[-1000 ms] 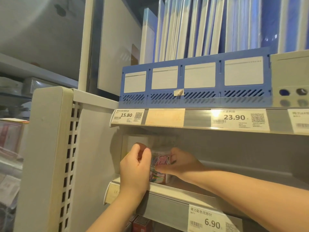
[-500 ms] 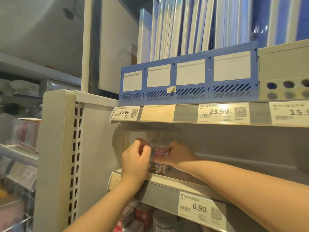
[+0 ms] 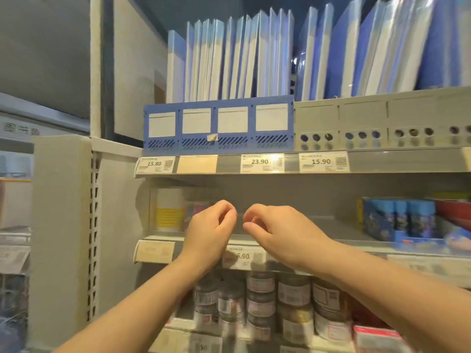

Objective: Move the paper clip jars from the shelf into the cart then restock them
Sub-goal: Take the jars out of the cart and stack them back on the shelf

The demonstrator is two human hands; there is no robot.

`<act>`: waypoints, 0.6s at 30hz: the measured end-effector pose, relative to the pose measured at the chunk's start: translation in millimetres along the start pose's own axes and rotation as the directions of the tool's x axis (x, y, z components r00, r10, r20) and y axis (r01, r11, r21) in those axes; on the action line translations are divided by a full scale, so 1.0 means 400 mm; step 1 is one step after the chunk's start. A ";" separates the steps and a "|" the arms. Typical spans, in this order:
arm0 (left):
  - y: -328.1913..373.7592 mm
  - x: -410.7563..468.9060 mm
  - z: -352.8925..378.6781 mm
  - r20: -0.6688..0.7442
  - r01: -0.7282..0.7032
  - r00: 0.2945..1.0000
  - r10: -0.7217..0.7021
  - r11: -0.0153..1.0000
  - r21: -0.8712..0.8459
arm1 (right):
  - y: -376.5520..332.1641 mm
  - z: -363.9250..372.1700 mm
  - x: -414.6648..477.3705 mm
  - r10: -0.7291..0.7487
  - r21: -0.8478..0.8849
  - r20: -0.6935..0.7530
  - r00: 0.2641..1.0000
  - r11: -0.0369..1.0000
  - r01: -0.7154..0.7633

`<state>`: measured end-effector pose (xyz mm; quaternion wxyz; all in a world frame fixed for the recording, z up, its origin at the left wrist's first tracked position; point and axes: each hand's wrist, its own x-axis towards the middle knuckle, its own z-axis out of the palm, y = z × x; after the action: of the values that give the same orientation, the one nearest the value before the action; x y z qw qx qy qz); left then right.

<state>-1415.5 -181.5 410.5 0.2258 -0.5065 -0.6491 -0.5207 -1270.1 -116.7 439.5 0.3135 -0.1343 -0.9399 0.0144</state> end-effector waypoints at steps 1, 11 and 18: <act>0.027 -0.017 0.002 0.033 -0.043 0.999 0.043 0.999 0.007 | -0.009 -0.019 -0.048 0.024 -0.030 -0.037 0.999 0.999 -0.025; 0.406 -0.333 0.005 0.281 -0.314 0.865 0.417 0.884 -0.346 | -0.141 -0.216 -0.580 0.425 -0.157 -0.230 0.876 0.872 -0.464; 0.808 -0.600 0.028 0.281 -0.331 0.714 0.642 0.662 -0.672 | -0.263 -0.436 -1.042 0.690 -0.220 -0.302 0.657 0.621 -0.753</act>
<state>-1031.8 -290.8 354.2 0.0222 -0.8254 -0.3273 -0.4594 -872.5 -337.0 347.3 0.3413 -0.5522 -0.7602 -0.0286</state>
